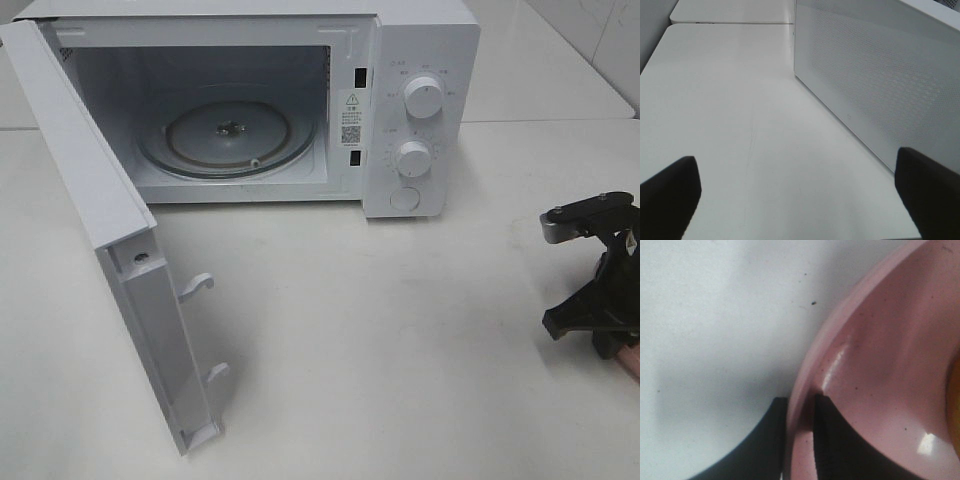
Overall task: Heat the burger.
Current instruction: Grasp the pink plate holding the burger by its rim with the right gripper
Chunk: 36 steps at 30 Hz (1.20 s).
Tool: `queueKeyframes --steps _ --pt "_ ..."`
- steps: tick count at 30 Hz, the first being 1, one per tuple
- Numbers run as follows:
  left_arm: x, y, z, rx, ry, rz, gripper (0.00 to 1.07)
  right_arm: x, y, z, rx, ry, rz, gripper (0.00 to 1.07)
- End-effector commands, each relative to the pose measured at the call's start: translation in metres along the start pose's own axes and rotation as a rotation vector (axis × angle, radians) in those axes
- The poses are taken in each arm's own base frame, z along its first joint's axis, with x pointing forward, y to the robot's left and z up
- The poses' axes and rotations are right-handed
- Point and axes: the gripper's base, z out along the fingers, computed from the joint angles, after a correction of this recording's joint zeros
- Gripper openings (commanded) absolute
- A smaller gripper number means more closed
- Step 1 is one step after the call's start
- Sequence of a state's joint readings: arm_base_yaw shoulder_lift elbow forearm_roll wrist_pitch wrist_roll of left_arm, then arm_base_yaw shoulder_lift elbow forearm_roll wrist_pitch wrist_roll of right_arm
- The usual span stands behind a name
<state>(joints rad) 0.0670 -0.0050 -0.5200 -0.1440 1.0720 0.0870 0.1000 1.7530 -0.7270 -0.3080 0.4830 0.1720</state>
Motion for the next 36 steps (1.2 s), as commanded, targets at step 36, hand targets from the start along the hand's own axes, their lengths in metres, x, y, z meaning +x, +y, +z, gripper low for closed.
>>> queueKeyframes --steps 36 --pt "0.002 -0.001 -0.002 0.010 -0.014 -0.005 0.98 0.019 0.036 -0.065 0.348 0.044 -0.133 0.00"
